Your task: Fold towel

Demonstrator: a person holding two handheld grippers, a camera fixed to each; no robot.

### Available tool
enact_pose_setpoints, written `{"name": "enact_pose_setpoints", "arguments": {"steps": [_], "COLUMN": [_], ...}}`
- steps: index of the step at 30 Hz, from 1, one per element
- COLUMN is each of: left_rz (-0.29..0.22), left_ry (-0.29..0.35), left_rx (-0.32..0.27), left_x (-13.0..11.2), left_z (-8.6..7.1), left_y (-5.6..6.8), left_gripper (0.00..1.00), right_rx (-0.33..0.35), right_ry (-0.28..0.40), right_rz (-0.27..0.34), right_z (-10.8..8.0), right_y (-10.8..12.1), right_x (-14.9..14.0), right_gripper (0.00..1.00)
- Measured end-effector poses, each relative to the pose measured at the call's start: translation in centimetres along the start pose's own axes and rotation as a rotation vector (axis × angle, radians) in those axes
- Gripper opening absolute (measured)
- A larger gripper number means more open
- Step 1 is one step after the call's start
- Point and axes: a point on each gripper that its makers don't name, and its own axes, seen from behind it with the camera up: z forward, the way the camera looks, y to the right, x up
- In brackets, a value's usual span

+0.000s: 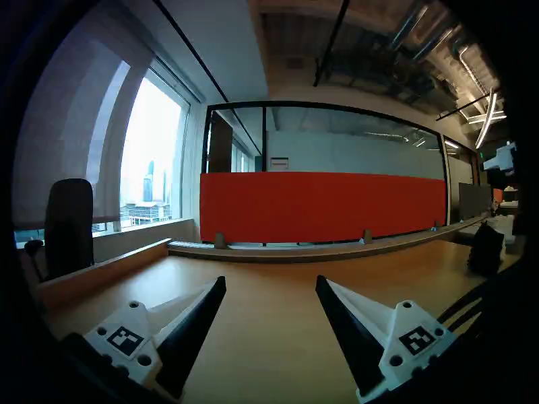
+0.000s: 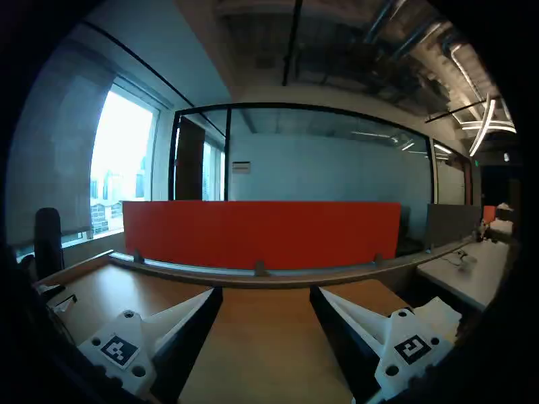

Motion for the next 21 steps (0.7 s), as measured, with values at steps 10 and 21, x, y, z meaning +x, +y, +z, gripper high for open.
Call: {"name": "enact_pose_setpoints", "arguments": {"steps": [10,21], "left_rz": [0.011,0.007], "left_ry": [0.0,-0.009], "left_rx": [0.0,0.003], "left_x": [-2.4,-4.2], "left_z": [0.0,0.0], "left_y": [0.4,0.5], "left_gripper": [0.99,0.99], "right_rx": [-0.01,-0.018], "right_ry": [-0.003,0.004], "right_rz": [-0.021,-0.029], "right_z": [-0.1,-0.3], "right_y": [0.4,0.5], "right_x": [-1.3,-1.1], "right_gripper": [1.0,1.0]}}
